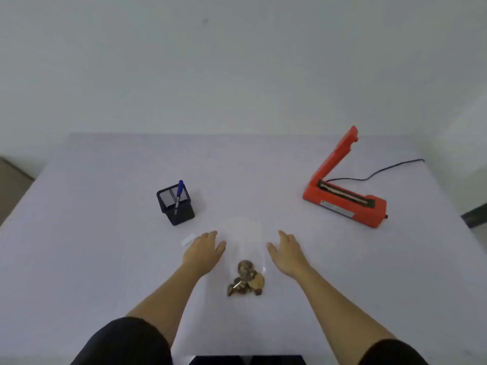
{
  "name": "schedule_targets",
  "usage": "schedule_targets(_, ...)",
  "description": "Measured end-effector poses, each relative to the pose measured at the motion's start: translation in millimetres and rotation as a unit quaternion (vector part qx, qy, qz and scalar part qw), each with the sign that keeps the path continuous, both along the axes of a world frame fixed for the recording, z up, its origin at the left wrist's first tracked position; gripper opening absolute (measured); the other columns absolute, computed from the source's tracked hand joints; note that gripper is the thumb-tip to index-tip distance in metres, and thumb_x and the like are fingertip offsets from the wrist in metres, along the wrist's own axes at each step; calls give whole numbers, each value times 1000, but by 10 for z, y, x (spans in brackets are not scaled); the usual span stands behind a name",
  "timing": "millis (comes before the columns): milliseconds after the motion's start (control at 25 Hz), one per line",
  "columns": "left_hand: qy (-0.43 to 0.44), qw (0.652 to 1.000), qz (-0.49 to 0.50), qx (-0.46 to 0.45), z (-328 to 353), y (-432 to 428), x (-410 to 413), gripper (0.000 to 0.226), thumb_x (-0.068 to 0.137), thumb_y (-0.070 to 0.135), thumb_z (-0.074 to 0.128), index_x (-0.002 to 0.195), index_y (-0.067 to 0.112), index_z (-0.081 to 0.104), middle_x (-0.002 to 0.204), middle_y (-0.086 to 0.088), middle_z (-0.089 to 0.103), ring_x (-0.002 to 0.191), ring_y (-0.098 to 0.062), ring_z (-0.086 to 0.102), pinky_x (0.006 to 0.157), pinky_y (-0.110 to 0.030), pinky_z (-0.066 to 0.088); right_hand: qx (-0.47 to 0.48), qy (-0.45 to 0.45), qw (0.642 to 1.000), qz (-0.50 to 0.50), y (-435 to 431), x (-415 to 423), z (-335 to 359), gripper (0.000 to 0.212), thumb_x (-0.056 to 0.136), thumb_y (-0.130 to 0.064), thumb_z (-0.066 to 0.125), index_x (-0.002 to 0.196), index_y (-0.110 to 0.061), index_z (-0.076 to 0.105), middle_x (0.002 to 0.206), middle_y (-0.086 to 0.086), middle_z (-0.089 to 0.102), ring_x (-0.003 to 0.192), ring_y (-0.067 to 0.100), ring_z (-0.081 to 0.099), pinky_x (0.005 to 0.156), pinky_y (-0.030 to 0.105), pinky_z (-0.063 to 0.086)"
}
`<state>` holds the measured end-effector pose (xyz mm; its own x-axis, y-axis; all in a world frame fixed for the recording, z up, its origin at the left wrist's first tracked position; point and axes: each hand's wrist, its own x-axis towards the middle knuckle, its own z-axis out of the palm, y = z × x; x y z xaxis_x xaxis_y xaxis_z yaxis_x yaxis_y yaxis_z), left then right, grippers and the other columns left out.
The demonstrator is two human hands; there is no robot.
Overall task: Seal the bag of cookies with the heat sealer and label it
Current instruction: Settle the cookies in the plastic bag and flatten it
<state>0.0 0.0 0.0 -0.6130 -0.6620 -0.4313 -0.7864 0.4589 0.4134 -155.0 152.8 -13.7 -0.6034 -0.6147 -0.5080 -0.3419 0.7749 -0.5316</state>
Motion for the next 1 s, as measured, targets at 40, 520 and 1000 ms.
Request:
schedule_targets(40, 14, 999, 35, 16, -65, 59, -6, 50, 97, 39, 37, 137, 9, 40, 132, -13, 52, 121, -29, 48, 99, -38, 39, -7, -1, 1000, -22, 5, 52, -79, 59, 96, -39, 40, 143, -7, 24, 146, 14, 28, 133, 28, 32, 108, 38, 30)
schedule_targets(520, 96, 961, 259, -2, -559, 606, -265, 37, 98, 42, 31, 100, 11, 52, 91, -16, 67, 83, -36, 62, 69, -39, 45, -102, 100, 986, -80, -109, 323, -524, 35, 98, -39, 36, 84, -11, 52, 75, 2, 57, 66, 19, 52, 56, 28, 33)
schedule_targets(1000, 137, 955, 188, -182, -937, 616, -196, 43, 95, 40, 26, 79, 9, 52, 47, -10, 55, 39, -32, 51, 42, -32, 42, -160, 276, 943, -94, -67, 388, -808, 26, 91, -22, 55, 71, -6, 53, 46, 5, 52, 41, 17, 30, 42, 20, 21)
